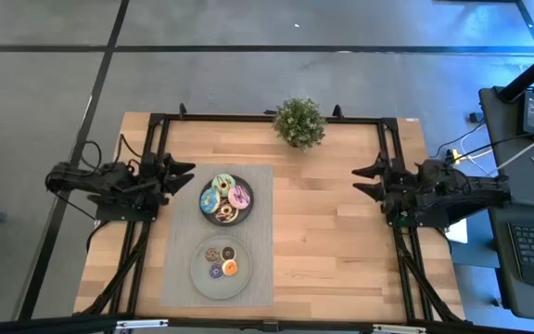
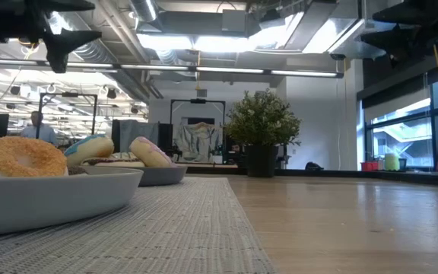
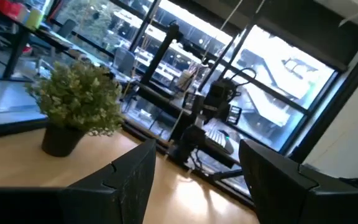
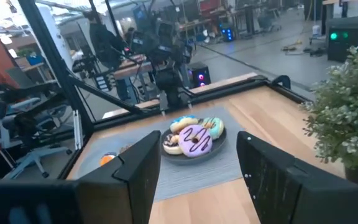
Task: Pick & Place donuts
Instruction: Return to Home Position
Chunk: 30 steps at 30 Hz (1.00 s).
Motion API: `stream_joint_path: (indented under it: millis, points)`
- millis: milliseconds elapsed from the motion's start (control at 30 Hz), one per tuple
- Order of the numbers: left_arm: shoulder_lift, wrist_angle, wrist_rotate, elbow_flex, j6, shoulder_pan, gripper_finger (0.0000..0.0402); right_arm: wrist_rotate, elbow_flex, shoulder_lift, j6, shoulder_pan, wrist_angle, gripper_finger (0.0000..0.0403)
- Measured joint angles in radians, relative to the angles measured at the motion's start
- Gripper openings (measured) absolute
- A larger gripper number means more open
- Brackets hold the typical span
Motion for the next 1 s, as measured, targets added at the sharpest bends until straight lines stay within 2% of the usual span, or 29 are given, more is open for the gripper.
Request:
stream_joint_path:
  millis: [167, 467, 733, 1000]
  points:
    - [-0.003, 0.101, 0.046, -0.084, -0.013, 0.02, 0.0227, -0.04, -0.09, -0.055, 0.02, -0.011, 0.106, 0.0211]
    - [-0.007, 0.159, 0.099, -0.153, -0.023, 0.041, 0.0226, -0.049, -0.177, -0.135, 0.057, -0.011, 0.122, 0.0211]
    - [-0.008, 0.142, 0.132, -0.153, 0.029, 0.042, 0.0226, -0.049, -0.179, -0.133, 0.055, -0.011, 0.09, 0.0211]
    - [-0.008, 0.02, 0.126, -0.153, 0.013, 0.042, 0.0227, -0.048, -0.179, -0.133, 0.03, -0.011, 0.063, 0.0211]
